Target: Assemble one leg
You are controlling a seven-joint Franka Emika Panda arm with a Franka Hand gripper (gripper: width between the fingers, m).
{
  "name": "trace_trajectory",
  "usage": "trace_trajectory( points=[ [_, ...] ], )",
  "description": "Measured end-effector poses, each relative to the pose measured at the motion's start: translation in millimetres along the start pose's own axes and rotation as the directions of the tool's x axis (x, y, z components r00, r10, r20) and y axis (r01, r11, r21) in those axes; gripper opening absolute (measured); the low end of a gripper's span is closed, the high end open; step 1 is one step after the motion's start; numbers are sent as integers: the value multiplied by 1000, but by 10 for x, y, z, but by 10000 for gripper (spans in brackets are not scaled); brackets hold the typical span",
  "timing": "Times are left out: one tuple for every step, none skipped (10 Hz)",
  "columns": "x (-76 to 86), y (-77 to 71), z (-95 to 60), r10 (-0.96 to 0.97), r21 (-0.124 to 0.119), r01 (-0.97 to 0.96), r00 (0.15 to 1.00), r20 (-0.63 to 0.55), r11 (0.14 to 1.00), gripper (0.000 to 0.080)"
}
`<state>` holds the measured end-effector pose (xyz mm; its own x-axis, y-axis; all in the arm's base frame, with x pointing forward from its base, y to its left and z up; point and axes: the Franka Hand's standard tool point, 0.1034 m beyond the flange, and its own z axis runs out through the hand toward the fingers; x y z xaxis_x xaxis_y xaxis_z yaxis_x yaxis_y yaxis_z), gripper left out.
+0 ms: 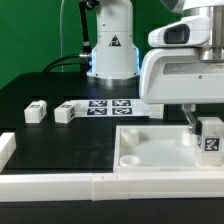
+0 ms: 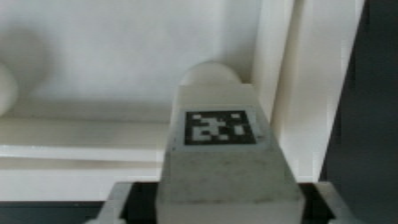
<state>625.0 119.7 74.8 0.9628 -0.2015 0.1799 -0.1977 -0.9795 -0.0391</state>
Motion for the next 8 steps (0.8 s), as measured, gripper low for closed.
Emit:
trace_trajectory(
  points=[
    [-15, -2, -5, 154, -7, -154, 988, -5, 988, 291],
    [-15, 73, -2, 278, -23, -278, 961, -13, 960, 295],
    [-22, 141, -1, 369, -40, -369, 929, -27, 928, 301],
    [-35, 207, -4, 472, -62, -473, 881, -36, 879, 301],
    [-38, 288, -6, 543, -80, -545, 838, -51, 834, 309],
    [-49, 337, -12, 579, -96, -583, 813, -60, 807, 311],
    [-58, 396, -17, 625, -109, -628, 778, -70, 770, 311],
    [-61, 423, -20, 652, -112, -656, 755, -74, 747, 311]
  ],
)
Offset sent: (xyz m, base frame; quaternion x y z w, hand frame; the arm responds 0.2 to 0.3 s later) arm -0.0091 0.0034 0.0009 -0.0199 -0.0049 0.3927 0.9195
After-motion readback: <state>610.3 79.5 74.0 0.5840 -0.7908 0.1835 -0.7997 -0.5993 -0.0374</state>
